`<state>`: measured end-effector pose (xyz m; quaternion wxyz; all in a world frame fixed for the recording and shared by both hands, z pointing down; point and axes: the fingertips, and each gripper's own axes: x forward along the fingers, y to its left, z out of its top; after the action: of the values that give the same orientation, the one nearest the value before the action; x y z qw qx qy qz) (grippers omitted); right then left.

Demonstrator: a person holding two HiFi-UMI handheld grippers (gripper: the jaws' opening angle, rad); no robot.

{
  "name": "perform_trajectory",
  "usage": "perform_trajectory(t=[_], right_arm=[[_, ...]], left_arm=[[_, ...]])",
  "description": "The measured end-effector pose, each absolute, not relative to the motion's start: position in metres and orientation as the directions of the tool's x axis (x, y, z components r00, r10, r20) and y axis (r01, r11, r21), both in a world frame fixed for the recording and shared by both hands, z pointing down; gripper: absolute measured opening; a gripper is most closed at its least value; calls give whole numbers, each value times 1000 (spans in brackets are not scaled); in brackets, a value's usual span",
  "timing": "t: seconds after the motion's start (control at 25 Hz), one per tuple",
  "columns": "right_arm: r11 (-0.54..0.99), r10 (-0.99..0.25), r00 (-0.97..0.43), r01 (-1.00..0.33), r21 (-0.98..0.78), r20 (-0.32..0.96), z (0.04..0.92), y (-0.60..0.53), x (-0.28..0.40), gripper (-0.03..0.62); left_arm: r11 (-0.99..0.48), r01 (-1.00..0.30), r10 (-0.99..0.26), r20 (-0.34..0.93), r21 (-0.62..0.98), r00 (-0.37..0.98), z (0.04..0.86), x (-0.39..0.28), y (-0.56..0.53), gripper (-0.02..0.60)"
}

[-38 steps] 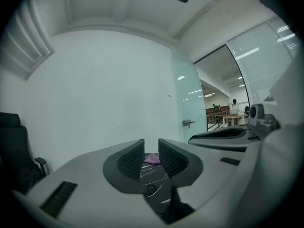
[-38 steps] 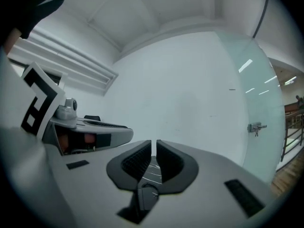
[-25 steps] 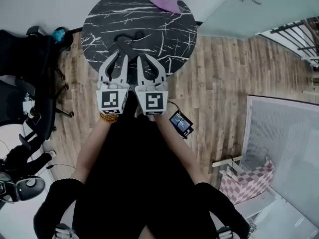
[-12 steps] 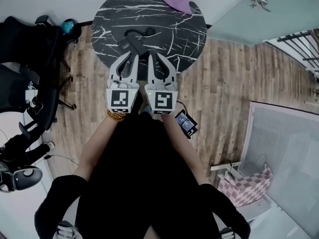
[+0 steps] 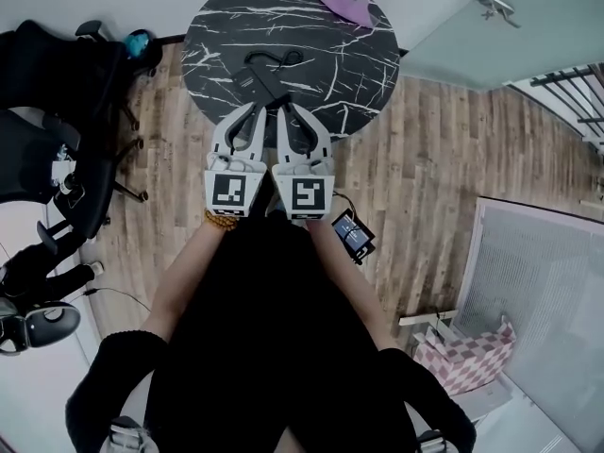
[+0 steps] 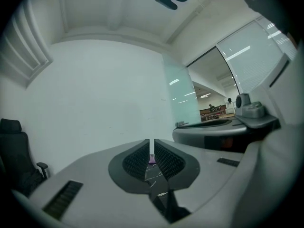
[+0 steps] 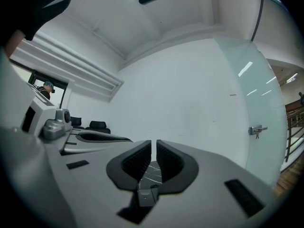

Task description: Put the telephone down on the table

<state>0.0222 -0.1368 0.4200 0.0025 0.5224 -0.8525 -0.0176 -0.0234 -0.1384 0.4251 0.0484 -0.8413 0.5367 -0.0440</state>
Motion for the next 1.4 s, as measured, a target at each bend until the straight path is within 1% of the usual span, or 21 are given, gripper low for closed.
perform_trajectory(t=[0.4, 0.88, 1.4], right_arm=[[450, -893, -450, -892, 35, 18, 431, -123, 15, 51], [428, -902, -427, -904, 6, 62, 446, -115, 22, 49], [432, -898, -432, -902, -16, 78, 453, -112, 22, 49]], left_arm=[[-441, -891, -897, 27, -110, 441, 428, -26, -119, 15], [-427, -892, -904, 36, -150, 426, 435, -32, -102, 15], [-425, -891, -905, 57, -162, 421, 440, -35, -97, 15]])
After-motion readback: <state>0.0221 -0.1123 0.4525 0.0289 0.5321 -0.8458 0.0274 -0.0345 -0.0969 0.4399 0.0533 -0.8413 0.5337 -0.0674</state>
